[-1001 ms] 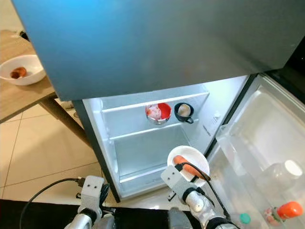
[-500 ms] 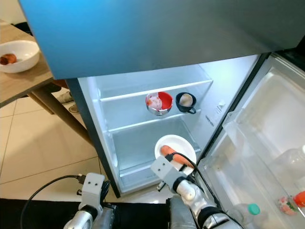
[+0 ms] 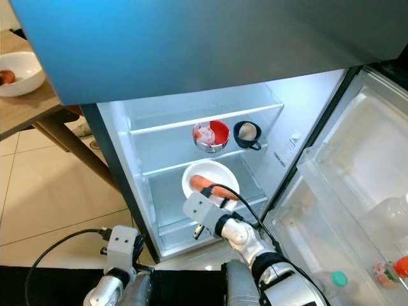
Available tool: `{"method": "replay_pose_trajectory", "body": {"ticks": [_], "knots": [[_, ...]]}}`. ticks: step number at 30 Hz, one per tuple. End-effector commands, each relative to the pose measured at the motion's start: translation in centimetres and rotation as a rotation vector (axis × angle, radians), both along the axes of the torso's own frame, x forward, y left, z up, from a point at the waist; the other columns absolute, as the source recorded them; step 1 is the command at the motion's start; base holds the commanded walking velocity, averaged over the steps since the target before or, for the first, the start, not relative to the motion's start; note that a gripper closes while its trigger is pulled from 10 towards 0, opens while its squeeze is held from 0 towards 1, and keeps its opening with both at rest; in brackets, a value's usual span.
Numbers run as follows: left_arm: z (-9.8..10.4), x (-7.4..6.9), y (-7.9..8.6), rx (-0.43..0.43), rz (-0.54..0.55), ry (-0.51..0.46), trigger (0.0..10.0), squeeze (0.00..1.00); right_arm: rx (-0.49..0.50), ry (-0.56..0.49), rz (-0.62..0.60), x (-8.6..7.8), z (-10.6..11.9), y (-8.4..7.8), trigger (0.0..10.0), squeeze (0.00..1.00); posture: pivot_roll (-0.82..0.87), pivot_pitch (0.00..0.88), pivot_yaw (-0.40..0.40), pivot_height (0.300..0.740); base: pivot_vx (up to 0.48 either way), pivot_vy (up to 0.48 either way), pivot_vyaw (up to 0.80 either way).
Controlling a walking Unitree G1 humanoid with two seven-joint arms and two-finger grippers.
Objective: Restocking fridge
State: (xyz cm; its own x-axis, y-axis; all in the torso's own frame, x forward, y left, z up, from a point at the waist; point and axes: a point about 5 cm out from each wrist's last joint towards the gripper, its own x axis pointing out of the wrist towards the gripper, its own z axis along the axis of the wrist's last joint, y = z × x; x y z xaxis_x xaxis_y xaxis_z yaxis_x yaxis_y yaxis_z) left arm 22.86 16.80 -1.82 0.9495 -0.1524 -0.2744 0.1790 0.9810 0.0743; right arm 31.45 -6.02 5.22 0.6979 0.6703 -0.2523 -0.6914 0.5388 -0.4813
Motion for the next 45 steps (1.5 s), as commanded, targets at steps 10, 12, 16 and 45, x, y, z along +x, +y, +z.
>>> {"method": "replay_pose_trajectory", "body": {"ticks": [10, 12, 16, 45], "knots": [[1.2, -0.8, -2.7, 0.001, -0.301, -0.079, 10.0, 0.00, -0.037, -0.059, 0.155, 0.8, 2.1, 2.0, 10.0, 0.00, -0.07, 0.148, -0.100, 0.636, 0.000, 0.000, 0.00], [1.5, -0.7, -3.3, -0.011, -0.324, -0.095, 10.0, 0.00, -0.052, -0.064, 0.165, 0.9, 2.4, 2.1, 10.0, 0.00, -0.06, 0.155, -0.103, 0.636, 0.000, 0.000, 0.00], [2.1, 0.1, -4.0, 0.006, -0.332, -0.123, 10.0, 0.00, -0.091, -0.072, 0.179, 1.4, 2.8, 2.1, 10.0, 0.00, -0.06, 0.161, -0.104, 0.636, 0.000, 0.000, 0.00], [3.5, 2.0, -4.4, 0.029, -0.203, -0.166, 10.0, 0.00, -0.119, -0.135, 0.242, 2.8, 5.8, 4.2, 10.0, 0.00, -0.04, 0.219, -0.120, 0.626, 0.000, 0.000, 0.00]]}}
